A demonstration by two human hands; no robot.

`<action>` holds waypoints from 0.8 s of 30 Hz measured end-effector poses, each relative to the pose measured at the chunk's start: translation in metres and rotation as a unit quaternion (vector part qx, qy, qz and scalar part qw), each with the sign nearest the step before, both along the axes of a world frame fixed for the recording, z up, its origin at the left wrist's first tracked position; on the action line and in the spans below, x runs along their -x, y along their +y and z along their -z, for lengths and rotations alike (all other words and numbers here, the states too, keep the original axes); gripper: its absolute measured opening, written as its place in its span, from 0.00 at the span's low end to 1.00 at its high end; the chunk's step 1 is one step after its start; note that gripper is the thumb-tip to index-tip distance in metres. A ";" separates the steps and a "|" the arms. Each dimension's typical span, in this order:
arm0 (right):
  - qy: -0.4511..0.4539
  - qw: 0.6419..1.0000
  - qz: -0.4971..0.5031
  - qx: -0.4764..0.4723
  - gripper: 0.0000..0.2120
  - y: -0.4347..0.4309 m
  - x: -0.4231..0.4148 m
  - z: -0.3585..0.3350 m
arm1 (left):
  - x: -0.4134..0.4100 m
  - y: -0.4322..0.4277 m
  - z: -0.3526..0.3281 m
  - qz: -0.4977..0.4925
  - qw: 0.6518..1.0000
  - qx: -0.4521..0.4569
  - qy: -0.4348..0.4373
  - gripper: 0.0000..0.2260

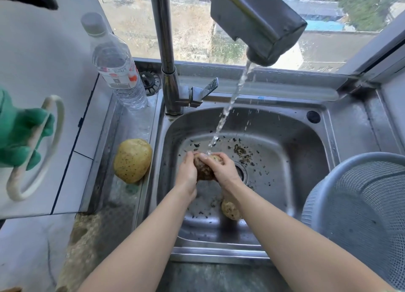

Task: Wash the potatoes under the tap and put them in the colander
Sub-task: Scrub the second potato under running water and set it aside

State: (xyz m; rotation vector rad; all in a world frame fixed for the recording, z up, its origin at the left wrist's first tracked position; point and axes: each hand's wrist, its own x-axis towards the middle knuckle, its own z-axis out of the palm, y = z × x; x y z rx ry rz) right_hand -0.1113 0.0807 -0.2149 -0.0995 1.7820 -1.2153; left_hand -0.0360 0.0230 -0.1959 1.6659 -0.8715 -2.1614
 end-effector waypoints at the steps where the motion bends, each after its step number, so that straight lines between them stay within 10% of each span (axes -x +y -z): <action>1: 0.012 1.000 0.012 -0.022 0.13 -0.003 0.001 0.001 | -0.002 0.002 0.000 0.026 1.000 -0.010 0.012 0.15; 5: 0.076 0.993 0.039 -0.086 0.12 -0.007 0.007 -0.003 | -0.005 0.010 0.002 0.128 0.991 0.029 0.004 0.15; 12: 0.025 0.996 -0.078 0.028 0.20 -0.002 -0.003 -0.006 | -0.005 -0.003 0.002 -0.010 0.999 0.024 -0.046 0.19; 19: 0.049 0.999 0.013 -0.008 0.05 -0.009 0.008 -0.001 | -0.002 0.013 0.000 0.058 0.998 0.029 0.015 0.14; 24: -0.069 0.995 -0.065 0.032 0.23 0.004 0.010 -0.002 | -0.004 0.006 0.005 0.017 0.998 0.045 -0.032 0.16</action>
